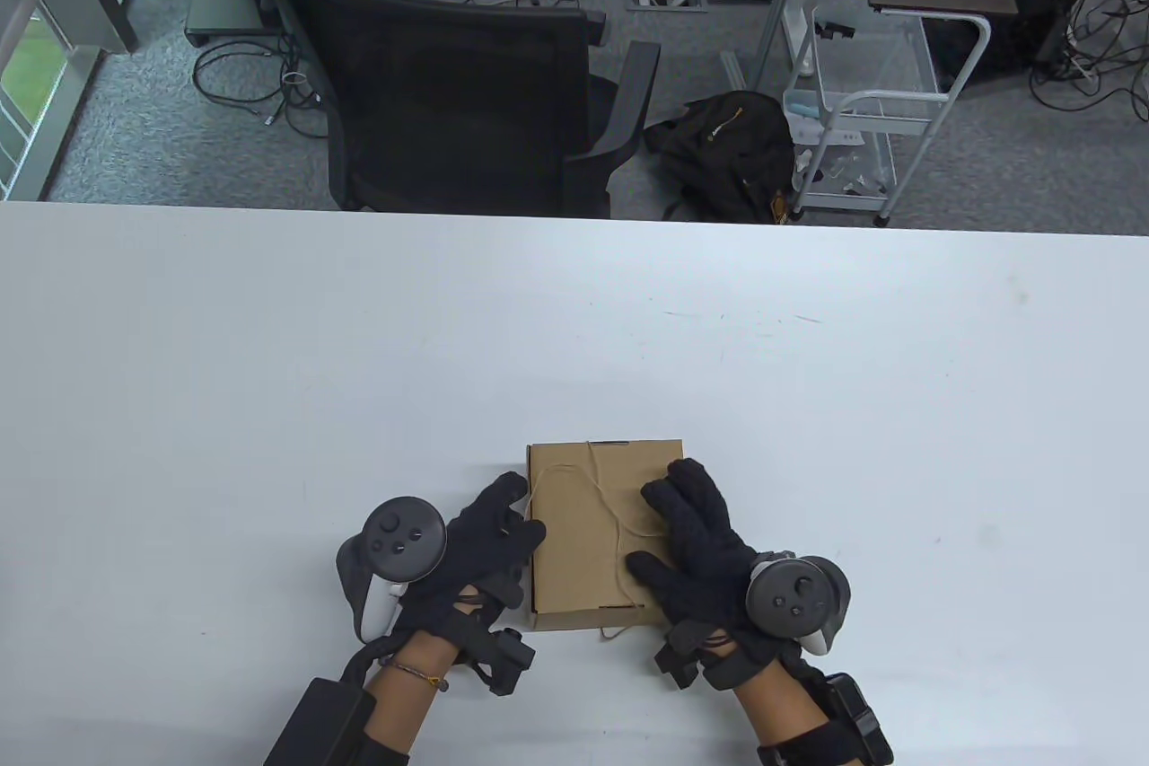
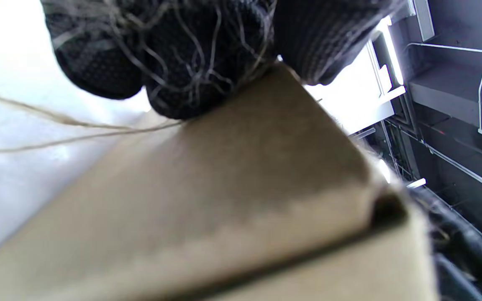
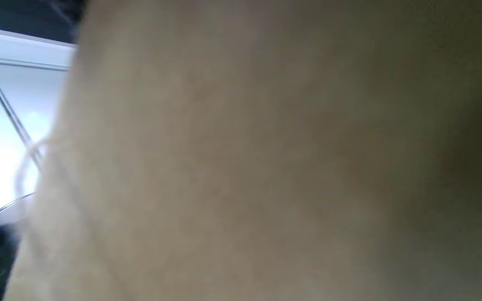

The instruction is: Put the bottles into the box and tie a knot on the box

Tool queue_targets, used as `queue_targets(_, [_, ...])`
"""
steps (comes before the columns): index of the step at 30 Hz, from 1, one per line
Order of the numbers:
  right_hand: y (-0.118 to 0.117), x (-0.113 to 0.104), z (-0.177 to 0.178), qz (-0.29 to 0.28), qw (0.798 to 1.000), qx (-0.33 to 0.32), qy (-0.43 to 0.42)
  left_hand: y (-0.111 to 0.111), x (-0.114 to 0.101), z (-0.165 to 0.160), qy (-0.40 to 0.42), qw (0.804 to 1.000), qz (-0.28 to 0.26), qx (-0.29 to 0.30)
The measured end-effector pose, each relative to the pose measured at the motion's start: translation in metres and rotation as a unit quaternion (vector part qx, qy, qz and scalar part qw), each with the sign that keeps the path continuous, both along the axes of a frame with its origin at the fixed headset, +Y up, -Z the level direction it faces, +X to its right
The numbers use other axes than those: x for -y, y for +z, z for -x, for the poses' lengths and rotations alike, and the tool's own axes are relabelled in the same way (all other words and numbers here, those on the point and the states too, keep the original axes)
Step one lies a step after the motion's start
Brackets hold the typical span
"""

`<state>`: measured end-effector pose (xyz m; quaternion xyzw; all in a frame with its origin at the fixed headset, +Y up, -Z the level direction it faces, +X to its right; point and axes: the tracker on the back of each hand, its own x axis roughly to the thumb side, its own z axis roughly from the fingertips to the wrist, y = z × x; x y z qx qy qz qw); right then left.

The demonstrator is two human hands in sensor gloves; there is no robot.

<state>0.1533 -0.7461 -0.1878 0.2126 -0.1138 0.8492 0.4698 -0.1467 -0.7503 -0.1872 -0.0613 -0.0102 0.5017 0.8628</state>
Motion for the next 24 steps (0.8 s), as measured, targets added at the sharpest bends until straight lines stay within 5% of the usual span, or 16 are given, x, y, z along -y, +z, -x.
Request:
queue_targets(5, [0.008,-0.008,0.007,-0.038,0.995,0.061,0.066,0.002,-0.003,-0.001,-0.022,1.000,-0.020,-0.003])
queue_targets(11, [0.010,-0.005,0.011,-0.050,0.996,0.004,0.076,0.010,-0.008,-0.002,-0.038,0.999,-0.021,-0.004])
queue_targets(13, [0.008,0.000,0.011,0.007,0.998,-0.055,0.015,0.012,-0.011,-0.003,-0.062,0.997,-0.039,-0.005])
queue_targets(17, [0.003,0.004,0.006,0.030,0.992,-0.103,-0.064,0.011,-0.010,-0.005,-0.066,0.996,-0.058,0.002])
queue_targets(21, [-0.001,0.006,0.002,0.109,0.964,-0.168,-0.177,0.009,-0.012,0.000,-0.018,0.998,-0.053,0.007])
queue_targets(24, [-0.004,0.004,0.002,0.117,0.959,-0.184,-0.179,0.007,-0.012,-0.001,-0.031,0.997,-0.064,0.022])
